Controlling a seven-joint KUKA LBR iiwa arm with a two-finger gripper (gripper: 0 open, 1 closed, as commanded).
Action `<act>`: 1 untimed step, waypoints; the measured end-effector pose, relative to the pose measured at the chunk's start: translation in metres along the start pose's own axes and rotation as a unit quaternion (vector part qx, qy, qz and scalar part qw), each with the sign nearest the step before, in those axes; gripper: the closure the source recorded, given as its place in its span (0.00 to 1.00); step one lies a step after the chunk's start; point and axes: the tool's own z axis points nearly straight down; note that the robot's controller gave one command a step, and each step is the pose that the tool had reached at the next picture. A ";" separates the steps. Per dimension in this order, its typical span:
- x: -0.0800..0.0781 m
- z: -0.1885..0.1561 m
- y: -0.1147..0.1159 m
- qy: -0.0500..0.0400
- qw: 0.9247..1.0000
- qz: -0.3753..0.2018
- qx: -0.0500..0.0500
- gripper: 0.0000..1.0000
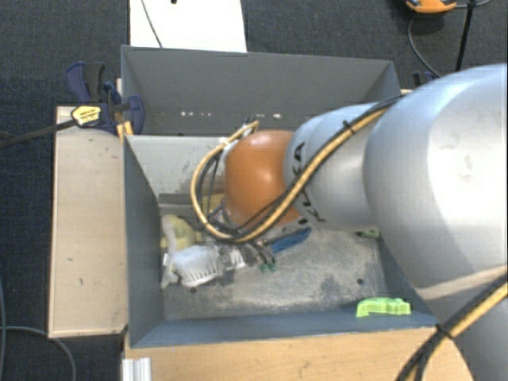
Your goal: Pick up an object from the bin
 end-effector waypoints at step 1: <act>0.000 0.000 0.000 0.000 1.000 0.000 0.000 1.00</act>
Offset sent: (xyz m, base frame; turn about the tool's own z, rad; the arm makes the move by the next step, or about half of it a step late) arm 0.0233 -0.0129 0.0387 -0.0258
